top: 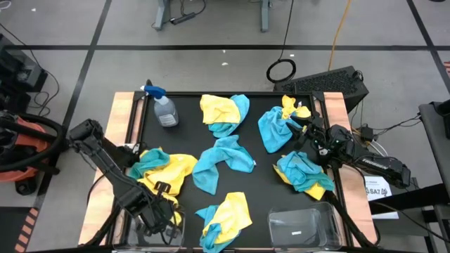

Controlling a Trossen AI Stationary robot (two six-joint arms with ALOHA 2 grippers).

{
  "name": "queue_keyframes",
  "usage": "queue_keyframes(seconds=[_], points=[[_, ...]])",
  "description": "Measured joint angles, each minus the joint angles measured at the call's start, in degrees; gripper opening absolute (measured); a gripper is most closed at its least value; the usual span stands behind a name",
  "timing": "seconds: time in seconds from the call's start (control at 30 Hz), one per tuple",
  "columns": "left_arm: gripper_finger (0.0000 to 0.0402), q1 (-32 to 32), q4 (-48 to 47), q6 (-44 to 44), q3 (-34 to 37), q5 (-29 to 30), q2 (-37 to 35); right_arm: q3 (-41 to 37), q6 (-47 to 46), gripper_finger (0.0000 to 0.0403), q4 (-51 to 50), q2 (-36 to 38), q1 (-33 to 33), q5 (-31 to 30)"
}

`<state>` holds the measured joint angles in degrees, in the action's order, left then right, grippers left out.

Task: Sort microfiber towel by color & place in baskets
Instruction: Put the yellow towel into the left transparent bin

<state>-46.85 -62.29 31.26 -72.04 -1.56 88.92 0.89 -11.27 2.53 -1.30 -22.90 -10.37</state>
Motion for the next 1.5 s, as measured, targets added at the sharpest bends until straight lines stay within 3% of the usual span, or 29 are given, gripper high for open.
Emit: queue_keyframes(seconds=[0.37, 0.6, 0.9, 1.1, 1.2, 1.37, 1.5], points=[[0.0237, 2.7, -3.4, 3.6, -5.3, 0.6, 0.0, 0.0, 0.0, 0.0187, 0.0, 0.0, 0.0, 0.0], [0.0278, 3.3, -14.7, 7.2, -5.1, 8.7, 0.0, 0.0, 0.0, 0.0187, 0.0, 0.0, 0.0, 0.0], [0.0308, 6.8, -10.2, 5.9, 0.8, -2.0, 0.0, 0.0, 0.0, 0.0187, 0.0, 0.0, 0.0, 0.0], [0.0258, 9.1, -8.3, 2.7, 3.0, -7.3, 0.0, 0.0, 0.0, 0.0187, 0.0, 0.0, 0.0, 0.0], [0.0194, 10.1, -8.3, 1.3, 3.0, -8.8, 0.0, 0.0, 0.0, 0.0187, 0.0, 0.0, 0.0, 0.0], [0.0036, 11.5, -8.5, -1.4, 3.0, -12.2, -0.1, 0.0, 0.0, 0.0187, 0.0, 0.0, 0.0, 0.0], [0.0012, 11.9, -8.5, -1.7, 3.0, -13.8, -0.1, 0.0, 0.0, 0.0187, 0.0, 0.0, 0.0, 0.0]])
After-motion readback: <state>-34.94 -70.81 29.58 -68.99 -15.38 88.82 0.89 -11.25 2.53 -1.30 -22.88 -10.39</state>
